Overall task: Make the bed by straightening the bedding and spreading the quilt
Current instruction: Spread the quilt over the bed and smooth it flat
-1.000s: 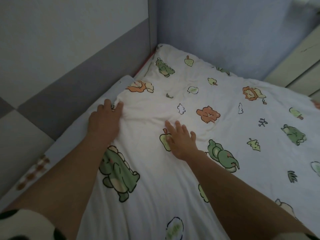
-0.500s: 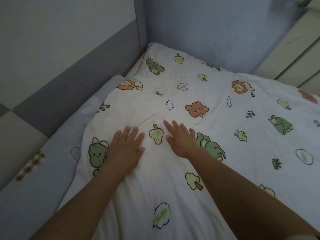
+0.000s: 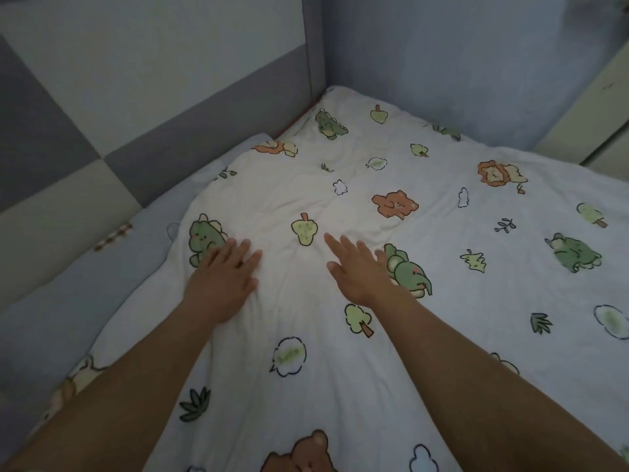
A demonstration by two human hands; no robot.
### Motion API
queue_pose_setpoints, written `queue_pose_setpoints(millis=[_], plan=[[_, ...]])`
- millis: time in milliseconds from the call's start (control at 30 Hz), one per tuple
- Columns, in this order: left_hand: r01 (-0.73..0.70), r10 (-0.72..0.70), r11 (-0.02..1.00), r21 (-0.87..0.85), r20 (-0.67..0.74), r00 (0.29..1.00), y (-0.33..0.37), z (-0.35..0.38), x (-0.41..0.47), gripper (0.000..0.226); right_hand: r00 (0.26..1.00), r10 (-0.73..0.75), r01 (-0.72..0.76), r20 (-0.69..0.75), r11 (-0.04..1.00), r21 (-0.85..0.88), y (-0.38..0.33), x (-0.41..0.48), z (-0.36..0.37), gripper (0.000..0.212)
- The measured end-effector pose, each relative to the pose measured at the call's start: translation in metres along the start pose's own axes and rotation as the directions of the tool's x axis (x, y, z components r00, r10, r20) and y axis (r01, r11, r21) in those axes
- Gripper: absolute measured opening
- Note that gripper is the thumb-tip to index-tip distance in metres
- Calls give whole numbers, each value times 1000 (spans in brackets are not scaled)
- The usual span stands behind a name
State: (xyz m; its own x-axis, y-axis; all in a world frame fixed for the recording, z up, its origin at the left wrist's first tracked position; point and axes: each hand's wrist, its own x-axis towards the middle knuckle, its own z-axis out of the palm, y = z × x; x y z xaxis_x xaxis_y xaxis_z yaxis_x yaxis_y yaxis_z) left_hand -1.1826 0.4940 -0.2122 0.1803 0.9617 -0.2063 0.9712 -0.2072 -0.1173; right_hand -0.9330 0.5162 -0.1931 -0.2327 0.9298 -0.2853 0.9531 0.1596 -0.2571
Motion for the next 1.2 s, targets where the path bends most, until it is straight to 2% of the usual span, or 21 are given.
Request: queue_pose_setpoints(millis=[167, 333, 467, 700, 833, 933, 1100, 1200], plan=[[88, -87, 996, 5, -14, 996, -4, 3, -36, 56, 994, -111, 111, 15, 994, -11, -8, -5, 4, 53], [108, -107, 992, 58, -27, 994, -7, 1, -36, 56, 983, -186, 186, -1, 981, -49, -19, 12, 8, 53], [129, -129, 992, 11, -15, 992, -3, -3, -42, 55, 973, -226, 228, 37, 972, -63, -34, 15, 19, 53], [158, -165, 985, -75, -88, 982, -16, -3, -83, 54, 951, -309, 306, -18, 948, -87, -83, -2, 25, 51], [197, -208, 975, -106, -110, 972, -51, 5, -135, 57, 904, -413, 404, -112, 910, -99, -142, -22, 32, 46], [247, -262, 950, -192, -58, 963, -74, 16, -172, 60, 890, -441, 426, -116, 895, -134, -187, -30, 39, 48], [215, -234, 941, -261, -45, 971, -116, 35, -220, 64, 873, -486, 456, -30, 837, -302, -274, -39, 54, 53], [172, -199, 929, -327, -53, 979, -126, 38, -232, 68, 887, -458, 447, 64, 816, -367, -306, -46, 59, 59]])
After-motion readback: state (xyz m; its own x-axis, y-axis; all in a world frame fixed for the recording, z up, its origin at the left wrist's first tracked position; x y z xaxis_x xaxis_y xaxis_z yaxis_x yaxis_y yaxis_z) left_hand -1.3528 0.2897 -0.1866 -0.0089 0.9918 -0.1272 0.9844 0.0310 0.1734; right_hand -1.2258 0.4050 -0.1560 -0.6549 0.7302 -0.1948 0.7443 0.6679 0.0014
